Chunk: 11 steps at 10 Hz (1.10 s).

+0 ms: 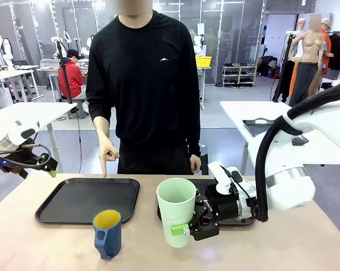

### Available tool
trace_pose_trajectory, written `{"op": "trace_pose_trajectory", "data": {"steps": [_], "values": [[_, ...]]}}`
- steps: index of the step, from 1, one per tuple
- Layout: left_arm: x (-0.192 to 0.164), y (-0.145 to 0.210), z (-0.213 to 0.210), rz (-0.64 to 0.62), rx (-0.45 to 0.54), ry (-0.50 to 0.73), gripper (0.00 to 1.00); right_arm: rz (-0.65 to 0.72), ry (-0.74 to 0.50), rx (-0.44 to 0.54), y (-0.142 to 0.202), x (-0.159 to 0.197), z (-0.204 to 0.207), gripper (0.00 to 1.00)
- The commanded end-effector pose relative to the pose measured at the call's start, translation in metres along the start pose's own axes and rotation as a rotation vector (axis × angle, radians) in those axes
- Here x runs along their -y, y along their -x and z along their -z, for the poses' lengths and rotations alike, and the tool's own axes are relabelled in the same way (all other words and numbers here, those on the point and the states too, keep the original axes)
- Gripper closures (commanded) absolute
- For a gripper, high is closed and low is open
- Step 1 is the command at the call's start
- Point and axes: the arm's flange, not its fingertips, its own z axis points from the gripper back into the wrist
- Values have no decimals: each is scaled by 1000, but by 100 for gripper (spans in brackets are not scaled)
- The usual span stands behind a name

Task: Sort and store the cups by type.
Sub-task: Place the picked Reusable plastic cup into the Flat Tray indicated by the person.

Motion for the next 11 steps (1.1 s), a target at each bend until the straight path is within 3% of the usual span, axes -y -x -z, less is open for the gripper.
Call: {"op": "trace_pose_trajectory", "data": {"steps": [1,2,6,11], "values": [[-1,0,0,-3,1,4,0,-13,-3,7,0,1,1,53],[-1,0,0,-3,1,4,0,0,0,0,0,0,0,15],[-1,0,0,-3,1,4,0,-19,-36,-30,-17,37,3,15],[-1,0,0,-3,1,4,0,-15,-103,-33,-49,133,39,15]]}}
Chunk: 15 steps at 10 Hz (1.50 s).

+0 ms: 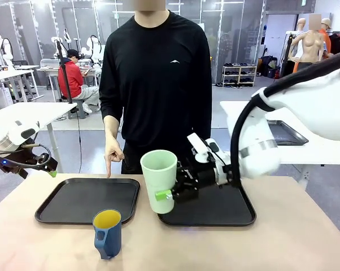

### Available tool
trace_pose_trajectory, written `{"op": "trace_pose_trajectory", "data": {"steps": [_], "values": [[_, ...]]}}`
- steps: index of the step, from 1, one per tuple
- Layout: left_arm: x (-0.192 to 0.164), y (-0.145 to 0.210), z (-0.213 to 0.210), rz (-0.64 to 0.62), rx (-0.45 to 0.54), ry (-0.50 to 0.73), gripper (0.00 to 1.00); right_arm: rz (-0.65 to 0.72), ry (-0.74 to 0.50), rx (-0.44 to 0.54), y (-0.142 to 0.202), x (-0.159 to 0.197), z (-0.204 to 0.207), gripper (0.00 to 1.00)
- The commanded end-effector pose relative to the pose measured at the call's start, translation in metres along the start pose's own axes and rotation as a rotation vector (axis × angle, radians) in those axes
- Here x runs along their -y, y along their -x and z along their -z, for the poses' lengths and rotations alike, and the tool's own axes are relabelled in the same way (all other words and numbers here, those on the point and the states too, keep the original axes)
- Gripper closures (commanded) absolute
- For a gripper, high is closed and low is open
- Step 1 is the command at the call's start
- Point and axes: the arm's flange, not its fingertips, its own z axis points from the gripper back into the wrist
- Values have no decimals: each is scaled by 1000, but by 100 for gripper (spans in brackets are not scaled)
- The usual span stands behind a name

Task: Sort and store the cups by type.
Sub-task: Place the picked Reusable plastic cup into the Flat Tray indicated by the person.

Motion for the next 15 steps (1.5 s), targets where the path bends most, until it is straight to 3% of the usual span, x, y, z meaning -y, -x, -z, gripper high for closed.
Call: {"op": "trace_pose_trajectory", "data": {"steps": [1,7,15], "values": [[-1,0,0,-3,1,4,0,26,-30,-26,-6,44,18,15],[-1,0,0,-3,1,4,0,67,-17,83,4,131,90,15],[-1,0,0,-3,1,4,0,50,210,142,77,151,140,15]]}}
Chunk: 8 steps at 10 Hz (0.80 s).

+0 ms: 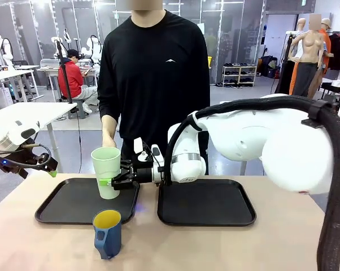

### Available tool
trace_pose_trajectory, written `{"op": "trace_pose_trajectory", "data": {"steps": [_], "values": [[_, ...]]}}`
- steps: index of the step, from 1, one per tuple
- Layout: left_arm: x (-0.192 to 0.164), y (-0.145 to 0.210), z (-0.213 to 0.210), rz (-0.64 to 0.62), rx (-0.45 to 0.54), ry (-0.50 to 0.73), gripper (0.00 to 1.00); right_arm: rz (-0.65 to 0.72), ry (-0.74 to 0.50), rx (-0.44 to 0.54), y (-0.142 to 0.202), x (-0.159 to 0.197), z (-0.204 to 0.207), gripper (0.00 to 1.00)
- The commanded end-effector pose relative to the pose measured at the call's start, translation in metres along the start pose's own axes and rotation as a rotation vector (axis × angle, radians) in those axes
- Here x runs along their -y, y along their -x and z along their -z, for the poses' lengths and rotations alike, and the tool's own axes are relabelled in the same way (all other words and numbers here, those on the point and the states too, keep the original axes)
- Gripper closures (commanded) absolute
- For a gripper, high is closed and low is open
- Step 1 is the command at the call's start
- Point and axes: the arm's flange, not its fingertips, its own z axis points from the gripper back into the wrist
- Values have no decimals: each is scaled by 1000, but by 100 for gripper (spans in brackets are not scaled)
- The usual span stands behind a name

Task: Sort and store the cups by type.
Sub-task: Place the picked Reusable plastic cup into the Flat Tray indicated by the person.

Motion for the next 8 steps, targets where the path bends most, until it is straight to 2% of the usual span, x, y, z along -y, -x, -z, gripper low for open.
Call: {"op": "trace_pose_trajectory", "data": {"steps": [1,3,8], "values": [[-1,0,0,-4,0,4,0,-11,46,56,9,5,12,15],[-1,0,0,-4,0,4,0,1,53,73,22,10,19,15],[-1,0,0,-4,0,4,0,0,61,-6,43,20,43,15]]}}
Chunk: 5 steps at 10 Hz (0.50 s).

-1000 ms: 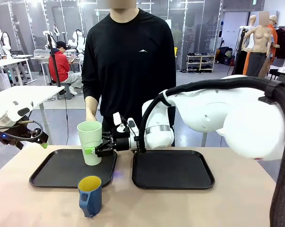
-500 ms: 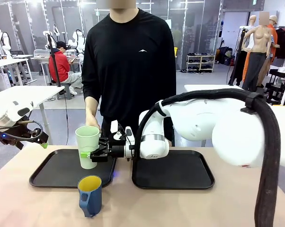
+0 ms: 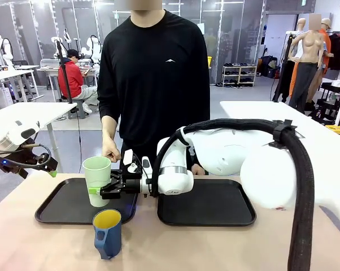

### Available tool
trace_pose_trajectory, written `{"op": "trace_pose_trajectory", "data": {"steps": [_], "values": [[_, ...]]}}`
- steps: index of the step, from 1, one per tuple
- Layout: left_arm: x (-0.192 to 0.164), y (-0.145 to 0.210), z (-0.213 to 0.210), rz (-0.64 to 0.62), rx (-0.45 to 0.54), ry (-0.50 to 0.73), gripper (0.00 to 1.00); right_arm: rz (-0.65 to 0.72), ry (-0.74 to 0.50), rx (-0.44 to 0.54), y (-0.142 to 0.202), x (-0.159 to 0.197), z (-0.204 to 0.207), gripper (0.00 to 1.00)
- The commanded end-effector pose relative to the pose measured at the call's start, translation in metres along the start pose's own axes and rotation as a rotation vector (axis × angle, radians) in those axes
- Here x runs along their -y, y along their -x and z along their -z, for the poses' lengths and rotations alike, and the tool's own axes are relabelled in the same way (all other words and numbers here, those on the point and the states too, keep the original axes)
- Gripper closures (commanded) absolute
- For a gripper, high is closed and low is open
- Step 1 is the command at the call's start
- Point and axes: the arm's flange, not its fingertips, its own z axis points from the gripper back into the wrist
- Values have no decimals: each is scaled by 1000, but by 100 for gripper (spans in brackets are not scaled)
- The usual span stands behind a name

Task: Sort and store the cups by type.
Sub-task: Place the picked Reusable plastic cup into the Flat Tray indicated by the person.

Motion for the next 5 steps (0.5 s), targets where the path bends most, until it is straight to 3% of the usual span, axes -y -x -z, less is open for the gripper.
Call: {"op": "trace_pose_trajectory", "data": {"steps": [1,5], "values": [[-1,0,0,-4,1,4,0,-3,11,-28,3,12,9,15],[-1,0,0,-4,1,4,0,24,24,-42,20,20,11,15]]}}
